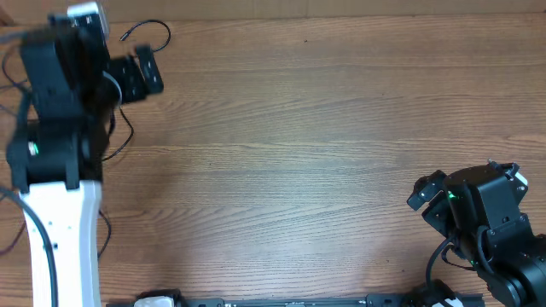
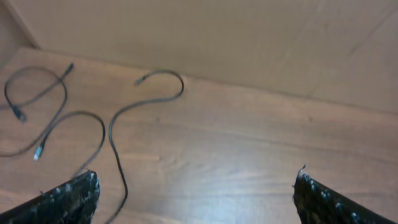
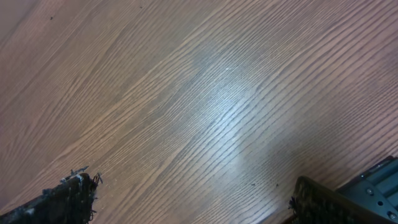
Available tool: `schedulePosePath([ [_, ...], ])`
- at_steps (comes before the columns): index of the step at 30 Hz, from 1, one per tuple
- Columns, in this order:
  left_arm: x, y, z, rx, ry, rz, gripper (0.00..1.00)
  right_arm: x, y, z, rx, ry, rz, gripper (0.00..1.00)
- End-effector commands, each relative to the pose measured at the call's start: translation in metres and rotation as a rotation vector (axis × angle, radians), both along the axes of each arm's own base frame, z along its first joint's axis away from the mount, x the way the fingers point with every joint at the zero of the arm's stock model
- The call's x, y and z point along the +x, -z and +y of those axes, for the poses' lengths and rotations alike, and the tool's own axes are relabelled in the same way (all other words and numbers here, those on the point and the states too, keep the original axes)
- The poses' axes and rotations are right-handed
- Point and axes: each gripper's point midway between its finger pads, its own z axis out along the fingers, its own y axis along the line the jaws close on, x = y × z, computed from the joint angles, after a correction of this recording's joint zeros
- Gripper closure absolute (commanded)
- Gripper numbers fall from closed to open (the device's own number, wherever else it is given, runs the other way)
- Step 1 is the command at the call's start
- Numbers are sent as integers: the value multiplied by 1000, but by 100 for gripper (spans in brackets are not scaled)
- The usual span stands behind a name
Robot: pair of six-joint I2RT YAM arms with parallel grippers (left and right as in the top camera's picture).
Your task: Untangle cables
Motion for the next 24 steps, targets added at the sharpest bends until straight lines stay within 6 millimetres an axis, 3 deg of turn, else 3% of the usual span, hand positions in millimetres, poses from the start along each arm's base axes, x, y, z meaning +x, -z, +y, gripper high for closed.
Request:
schedulePosePath([
  [1, -30, 20, -5, -35, -8, -32, 1, 2, -7, -2, 3, 11, -27, 0],
  [13, -126, 69, -11, -35, -6, -203, 0, 2, -7, -2, 3, 11, -27, 0],
  [24, -152, 118, -12, -45, -11, 14, 1, 2, -7, -2, 3, 11, -27, 0],
])
